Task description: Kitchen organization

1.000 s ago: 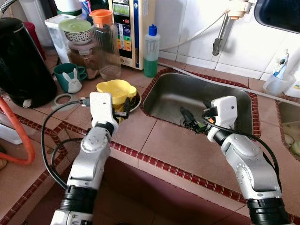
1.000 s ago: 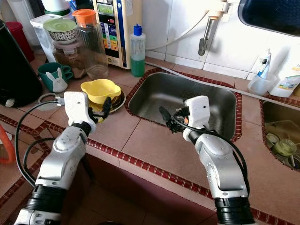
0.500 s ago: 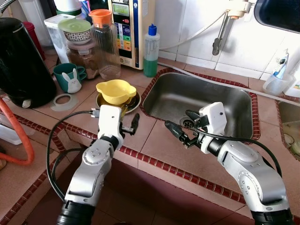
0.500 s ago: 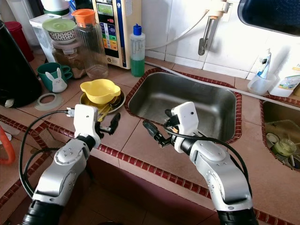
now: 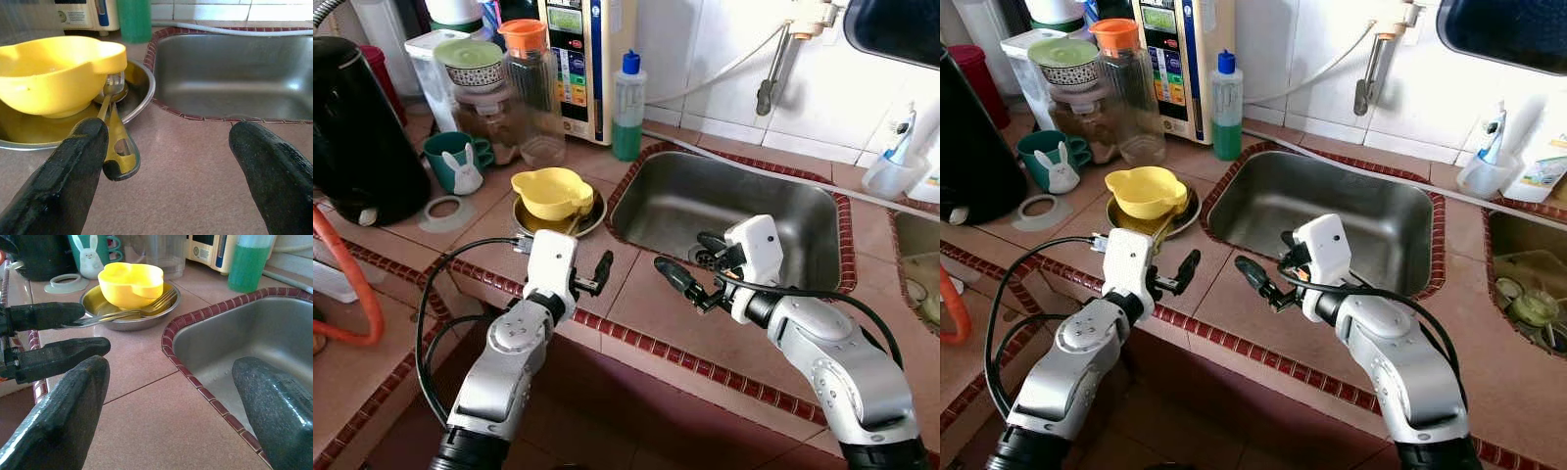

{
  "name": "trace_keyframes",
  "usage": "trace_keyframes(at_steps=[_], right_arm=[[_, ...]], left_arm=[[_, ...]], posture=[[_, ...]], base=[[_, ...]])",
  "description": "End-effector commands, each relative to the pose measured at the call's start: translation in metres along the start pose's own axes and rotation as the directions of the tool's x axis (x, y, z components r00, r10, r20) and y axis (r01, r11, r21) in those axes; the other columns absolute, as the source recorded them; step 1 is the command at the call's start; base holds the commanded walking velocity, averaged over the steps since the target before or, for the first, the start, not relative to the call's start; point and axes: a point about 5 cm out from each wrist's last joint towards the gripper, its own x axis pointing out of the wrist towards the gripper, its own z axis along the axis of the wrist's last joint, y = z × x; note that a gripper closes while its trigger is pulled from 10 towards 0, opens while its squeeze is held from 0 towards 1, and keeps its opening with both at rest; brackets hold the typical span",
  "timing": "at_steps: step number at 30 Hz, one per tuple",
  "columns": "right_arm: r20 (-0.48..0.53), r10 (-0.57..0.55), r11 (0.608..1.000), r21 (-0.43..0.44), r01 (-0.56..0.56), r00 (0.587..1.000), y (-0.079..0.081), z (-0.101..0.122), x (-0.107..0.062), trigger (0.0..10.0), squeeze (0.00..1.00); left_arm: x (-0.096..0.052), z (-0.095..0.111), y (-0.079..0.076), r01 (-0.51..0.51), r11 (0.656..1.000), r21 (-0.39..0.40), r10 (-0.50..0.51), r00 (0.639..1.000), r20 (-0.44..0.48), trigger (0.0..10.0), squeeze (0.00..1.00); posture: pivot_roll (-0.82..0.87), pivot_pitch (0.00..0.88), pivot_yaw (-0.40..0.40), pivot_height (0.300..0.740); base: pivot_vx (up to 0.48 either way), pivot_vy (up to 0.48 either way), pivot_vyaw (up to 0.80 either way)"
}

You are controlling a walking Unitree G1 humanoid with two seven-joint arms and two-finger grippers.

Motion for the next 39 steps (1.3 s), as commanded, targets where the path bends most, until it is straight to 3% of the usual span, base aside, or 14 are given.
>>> trace_keyframes(at_steps=[1, 19, 29, 35, 36, 38, 39], right_arm=[[-0.001, 0.005, 1.0, -0.019, -0.006, 1.0, 0.001, 0.002, -0.001, 10.0, 0.0], [0.003, 0.009, 1.0, -0.022, -0.009, 1.0, 0.002, 0.002, 0.003, 10.0, 0.0], [0.001, 0.007, 1.0, -0.022, -0.007, 1.0, 0.002, 0.001, 0.003, 10.0, 0.0], [0.002, 0.008, 1.0, -0.025, -0.008, 1.0, 0.002, 0.002, 0.003, 10.0, 0.0], [0.001, 0.008, 1.0, -0.026, -0.008, 1.0, 0.002, 0.002, 0.003, 10.0, 0.0], [0.0, 0.008, 1.0, -0.026, -0.008, 1.0, 0.002, 0.002, 0.003, 10.0, 0.0], [-0.001, 0.008, 1.0, -0.028, -0.008, 1.0, 0.002, 0.001, 0.003, 10.0, 0.0]], left_arm=[[0.0, 0.002, -0.002, 0.012, 1.0, 0.011, -0.012, 1.0, 0.007, 10.0, 0.0], [0.001, 0.001, 0.002, 0.004, 0.998, 0.07, -0.003, 1.0, -0.007, 10.0, 0.0], [-0.004, 0.011, 0.029, -0.18, 0.98, 0.085, 0.173, 0.981, 0.082, 10.0, 0.0], [-0.005, 0.015, 0.031, -0.211, 0.976, -0.052, 0.215, 0.972, 0.099, 10.0, 0.0], [-0.005, 0.018, 0.031, -0.214, 0.966, -0.148, 0.23, 0.968, 0.101, 10.0, 0.0], [-0.005, 0.018, 0.031, -0.217, 0.958, -0.189, 0.238, 0.967, 0.094, 10.0, 0.0], [-0.008, 0.019, 0.032, -0.221, 0.941, -0.258, 0.252, 0.963, 0.096, 10.0, 0.0]], posture=[[0.11, 0.0, -0.005, 0.74], [0.11, 0.0, -0.003, 0.74], [0.12, 0.0, -0.002, 0.74], [0.12, 0.0, -0.003, 0.74], [0.12, 0.0, -0.005, 0.74], [0.12, 0.0, -0.004, 0.74], [0.12, 0.0, -0.005, 0.74]], base=[[0.0, 0.0, 0.0], [0.0, 0.0, 0.0], [0.0, 0.0, 0.0], [0.0, 0.0, 0.0], [0.0, 0.0, 0.0], [0.0, 0.0, 0.0], [0.0, 0.0, 0.0]])
